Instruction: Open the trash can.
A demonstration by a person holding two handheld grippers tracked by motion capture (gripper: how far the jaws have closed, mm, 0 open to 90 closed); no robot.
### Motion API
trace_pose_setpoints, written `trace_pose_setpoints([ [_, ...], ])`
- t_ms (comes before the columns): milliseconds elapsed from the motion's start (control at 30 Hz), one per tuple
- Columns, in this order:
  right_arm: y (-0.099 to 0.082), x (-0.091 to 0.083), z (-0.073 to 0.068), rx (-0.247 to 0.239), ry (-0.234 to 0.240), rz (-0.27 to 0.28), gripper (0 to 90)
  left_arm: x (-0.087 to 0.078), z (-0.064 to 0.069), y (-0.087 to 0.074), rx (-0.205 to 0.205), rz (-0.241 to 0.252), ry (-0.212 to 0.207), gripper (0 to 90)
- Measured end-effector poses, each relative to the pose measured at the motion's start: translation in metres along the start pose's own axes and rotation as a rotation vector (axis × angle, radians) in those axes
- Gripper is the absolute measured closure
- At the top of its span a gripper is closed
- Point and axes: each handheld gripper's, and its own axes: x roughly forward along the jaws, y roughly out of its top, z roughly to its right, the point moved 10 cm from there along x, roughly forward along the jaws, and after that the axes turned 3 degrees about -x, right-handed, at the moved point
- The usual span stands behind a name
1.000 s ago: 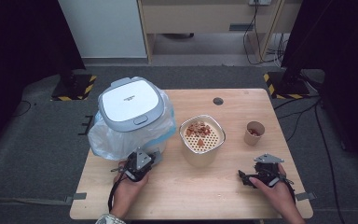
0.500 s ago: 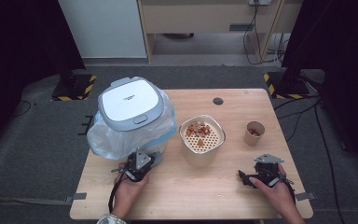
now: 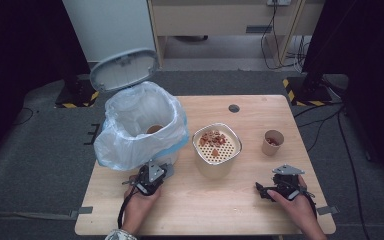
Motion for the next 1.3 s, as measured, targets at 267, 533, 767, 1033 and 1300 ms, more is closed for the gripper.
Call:
trace_pose_setpoints([
  [267,0.001,0.0,-0.001,-0.011,0.014,-0.003,1.7,0.0,0.0,0.0,-0.02,0.003,-0.006,86.6],
  [533,0.024,-0.015,0.009,-0.021,0.001,0.082,6.6,0.0,0.001,0.0,-0.006,-0.001,0.001,86.6],
  [767,0.048,-0.031,0.036,-0.017,-0.043,0.121,7.1,0.0,0.001,0.0,-0.001,-0.001,0.004,86.6],
  [1033,0.074,-0.021,0.061,-0.01,-0.051,0.111,6.2,0.0,0.001,0.0,-0.004,-0.001,0.0,86.6],
  [1300,0.088,-0.008,0.073,0.007,-0.07,0.116,6.0,0.0,0.001,0.0,-0.003,-0.001,0.0,86.6],
])
